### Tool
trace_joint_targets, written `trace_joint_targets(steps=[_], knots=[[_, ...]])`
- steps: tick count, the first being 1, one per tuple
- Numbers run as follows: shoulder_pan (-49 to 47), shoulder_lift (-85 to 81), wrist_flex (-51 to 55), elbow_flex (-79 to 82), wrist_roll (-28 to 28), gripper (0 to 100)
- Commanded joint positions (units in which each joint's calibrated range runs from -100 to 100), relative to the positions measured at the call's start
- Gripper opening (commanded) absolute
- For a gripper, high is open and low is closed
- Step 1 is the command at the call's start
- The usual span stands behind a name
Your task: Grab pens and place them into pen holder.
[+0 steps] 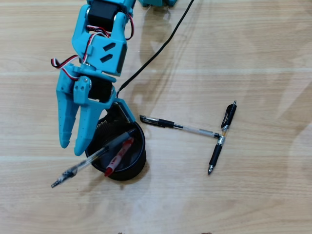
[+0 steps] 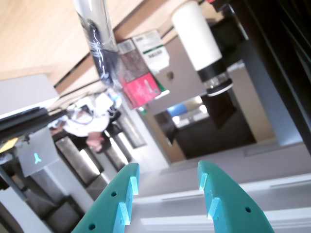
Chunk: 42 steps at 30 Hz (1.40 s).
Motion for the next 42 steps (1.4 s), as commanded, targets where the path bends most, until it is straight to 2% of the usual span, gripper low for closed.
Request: trace_joint_targets(steps=[1,5,9,13,19,23,29,35,42], knots=[[0.61,-1.0,-0.87,-2.7,0.07,14],[0.13,-2.69,-0.27,-2.79,0.07,12],[-0.6,-9.79,7.3,-2.79,0.07,12],[-2.05,-18.67,21.48,-3.15,-0.61,12],[-7.45,-28.9,43.57,-3.42,-6.72,12],[-16.49,-23.57,53.54,-0.25,-7.25,12],[-23.1,-9.54,52.33,2.1,-6.83,18],[-22.78,0.27,51.65,1.92,-6.99,21],[-21.32,3.98,49.93,1.47,-7.19,20]])
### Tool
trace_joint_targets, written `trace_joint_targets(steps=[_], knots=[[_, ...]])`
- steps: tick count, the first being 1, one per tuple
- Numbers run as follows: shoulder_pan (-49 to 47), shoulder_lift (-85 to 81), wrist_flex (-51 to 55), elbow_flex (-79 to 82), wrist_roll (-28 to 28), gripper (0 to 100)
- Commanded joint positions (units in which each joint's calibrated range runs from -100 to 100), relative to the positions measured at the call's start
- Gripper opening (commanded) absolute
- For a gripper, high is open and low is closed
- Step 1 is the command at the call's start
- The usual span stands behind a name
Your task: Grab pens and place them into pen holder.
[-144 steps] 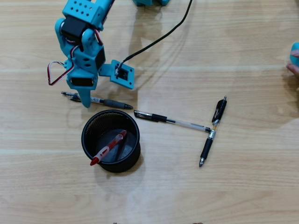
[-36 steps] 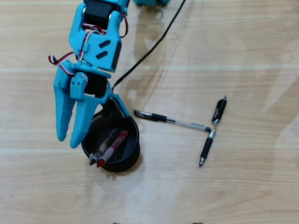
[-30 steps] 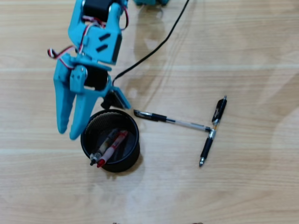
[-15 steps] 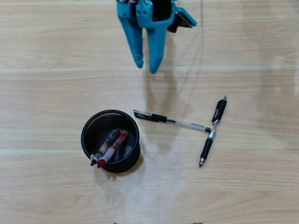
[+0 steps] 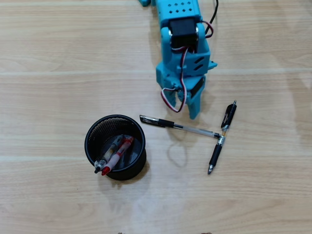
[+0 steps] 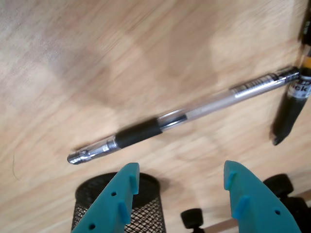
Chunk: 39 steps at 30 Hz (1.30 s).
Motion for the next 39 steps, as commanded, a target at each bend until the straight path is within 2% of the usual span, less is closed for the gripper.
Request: trace_joint_targets(steps=[1,13,21,25,33,39], knots=[[0.63,0.18,-0.72,-1.1,0.53,20],[0.79,0.34,-2.95,-1.28,-2.66,20],[1.75,0.34,-4.24,-1.19,-20.02,20],[1.11,0.34,-3.47,-0.56,-25.3,20],[1.19,4.66,-3.38,1.16,-29.95,21],[1.03,10.66,-4.07,0.26,-30.42,21]])
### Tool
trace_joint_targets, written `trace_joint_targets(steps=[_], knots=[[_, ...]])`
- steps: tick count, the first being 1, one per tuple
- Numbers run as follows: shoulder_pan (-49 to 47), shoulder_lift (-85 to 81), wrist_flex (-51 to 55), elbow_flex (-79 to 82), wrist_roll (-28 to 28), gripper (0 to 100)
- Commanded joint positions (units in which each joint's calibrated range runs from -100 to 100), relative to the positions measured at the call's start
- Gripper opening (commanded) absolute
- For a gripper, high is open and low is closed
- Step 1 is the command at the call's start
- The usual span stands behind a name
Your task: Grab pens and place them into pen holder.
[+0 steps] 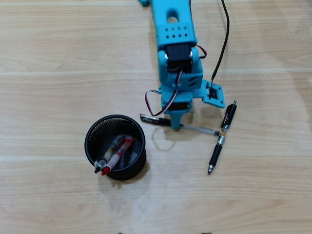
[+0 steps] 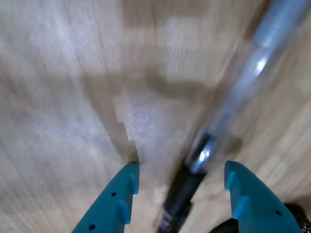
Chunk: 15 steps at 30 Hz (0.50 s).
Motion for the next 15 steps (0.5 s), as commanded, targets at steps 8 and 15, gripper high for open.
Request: trace_joint_targets(steps=[8,15], knots=[[0.51,4.81,0.15,-4.6,-0.48,19],[1.07,4.39,1.78,0.2,-6.65,2]])
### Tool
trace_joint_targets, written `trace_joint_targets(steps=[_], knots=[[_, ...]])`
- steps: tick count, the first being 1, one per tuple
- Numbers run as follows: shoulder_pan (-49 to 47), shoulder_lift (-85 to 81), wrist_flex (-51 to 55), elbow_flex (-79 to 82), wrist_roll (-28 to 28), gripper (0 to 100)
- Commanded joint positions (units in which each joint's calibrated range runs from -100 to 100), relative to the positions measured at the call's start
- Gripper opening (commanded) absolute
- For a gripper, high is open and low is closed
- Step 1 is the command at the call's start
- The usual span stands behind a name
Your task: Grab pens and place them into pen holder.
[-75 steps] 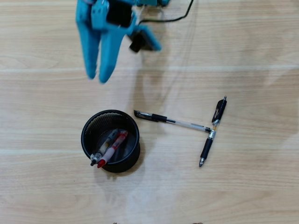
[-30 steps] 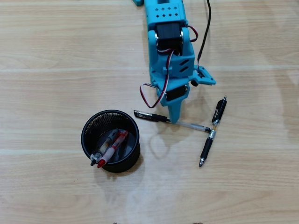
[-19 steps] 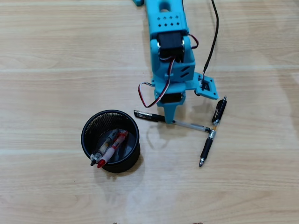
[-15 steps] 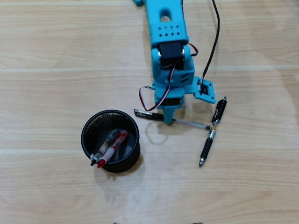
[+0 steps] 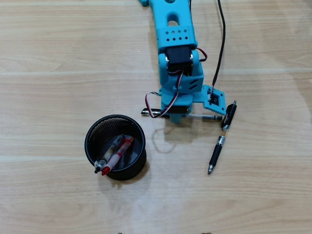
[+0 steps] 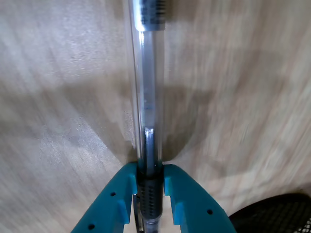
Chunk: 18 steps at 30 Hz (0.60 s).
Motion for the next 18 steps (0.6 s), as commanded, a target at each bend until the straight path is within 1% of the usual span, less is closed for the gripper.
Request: trace_joint_targets(steps=[1,7,11,14,18], knots=[[1.15,-0.01,2.64,3.31,-3.2,2],[1.72,-1.11,4.88,2.85,-2.99,2],[1.39,-6.94,8.57,1.41,-2.99,2],[1.31,-12.94,12.7,-2.76,-2.99,2],[1.72,-20.21,19.32,-12.9,-3.47,2]])
